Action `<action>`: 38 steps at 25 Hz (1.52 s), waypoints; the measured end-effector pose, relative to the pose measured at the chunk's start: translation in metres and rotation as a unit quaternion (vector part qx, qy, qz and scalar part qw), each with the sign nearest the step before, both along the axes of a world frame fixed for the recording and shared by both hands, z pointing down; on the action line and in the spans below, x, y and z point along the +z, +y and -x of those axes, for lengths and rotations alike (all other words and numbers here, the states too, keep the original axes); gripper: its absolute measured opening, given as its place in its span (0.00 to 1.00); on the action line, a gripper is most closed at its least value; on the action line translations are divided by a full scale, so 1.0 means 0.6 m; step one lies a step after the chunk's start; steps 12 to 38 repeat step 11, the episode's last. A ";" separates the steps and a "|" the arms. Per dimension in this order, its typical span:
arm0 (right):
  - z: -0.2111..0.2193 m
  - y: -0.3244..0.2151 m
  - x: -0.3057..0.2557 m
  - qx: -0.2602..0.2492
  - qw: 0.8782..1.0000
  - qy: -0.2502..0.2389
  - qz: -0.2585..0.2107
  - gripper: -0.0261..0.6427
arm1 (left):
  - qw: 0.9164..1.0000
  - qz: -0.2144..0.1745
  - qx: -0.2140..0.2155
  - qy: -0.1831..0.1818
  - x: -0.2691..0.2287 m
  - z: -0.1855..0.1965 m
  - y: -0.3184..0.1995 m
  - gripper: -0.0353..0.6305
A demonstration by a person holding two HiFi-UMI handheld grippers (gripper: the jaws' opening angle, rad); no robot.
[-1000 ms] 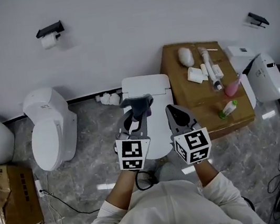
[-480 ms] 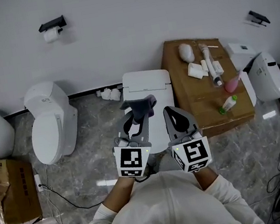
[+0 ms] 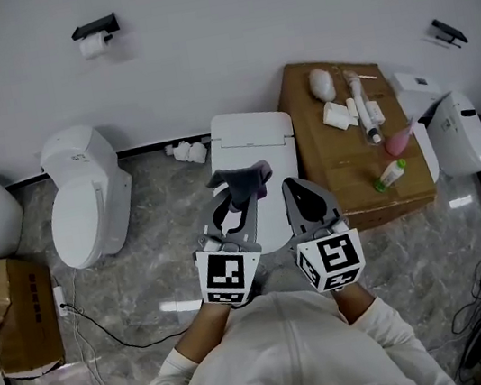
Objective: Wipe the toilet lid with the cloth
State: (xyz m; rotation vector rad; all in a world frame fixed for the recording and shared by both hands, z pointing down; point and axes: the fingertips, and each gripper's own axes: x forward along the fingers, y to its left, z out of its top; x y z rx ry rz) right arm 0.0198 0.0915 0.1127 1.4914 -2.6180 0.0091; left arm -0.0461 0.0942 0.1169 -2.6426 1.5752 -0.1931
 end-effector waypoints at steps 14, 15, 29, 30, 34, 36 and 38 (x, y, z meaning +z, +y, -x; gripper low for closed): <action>-0.039 0.034 -0.022 -0.013 1.000 0.004 0.004 0.06 | 1.000 0.011 -0.017 0.007 -0.017 -0.035 0.041 0.15; -0.039 0.034 -0.022 -0.013 1.000 0.004 0.004 0.06 | 1.000 0.011 -0.017 0.007 -0.017 -0.035 0.041 0.15; -0.039 0.034 -0.022 -0.013 1.000 0.004 0.004 0.06 | 1.000 0.011 -0.017 0.007 -0.017 -0.035 0.041 0.15; -0.039 0.034 -0.022 -0.013 1.000 0.004 0.004 0.06 | 1.000 0.011 -0.017 0.007 -0.017 -0.035 0.041 0.15; -0.039 0.034 -0.022 -0.013 1.000 0.004 0.004 0.06 | 1.000 0.011 -0.017 0.007 -0.017 -0.035 0.041 0.15; -0.039 0.034 -0.022 -0.013 1.000 0.004 0.004 0.06 | 1.000 0.011 -0.017 0.007 -0.017 -0.035 0.041 0.15; -0.039 0.034 -0.022 -0.013 1.000 0.004 0.004 0.06 | 1.000 0.011 -0.017 0.007 -0.017 -0.035 0.041 0.15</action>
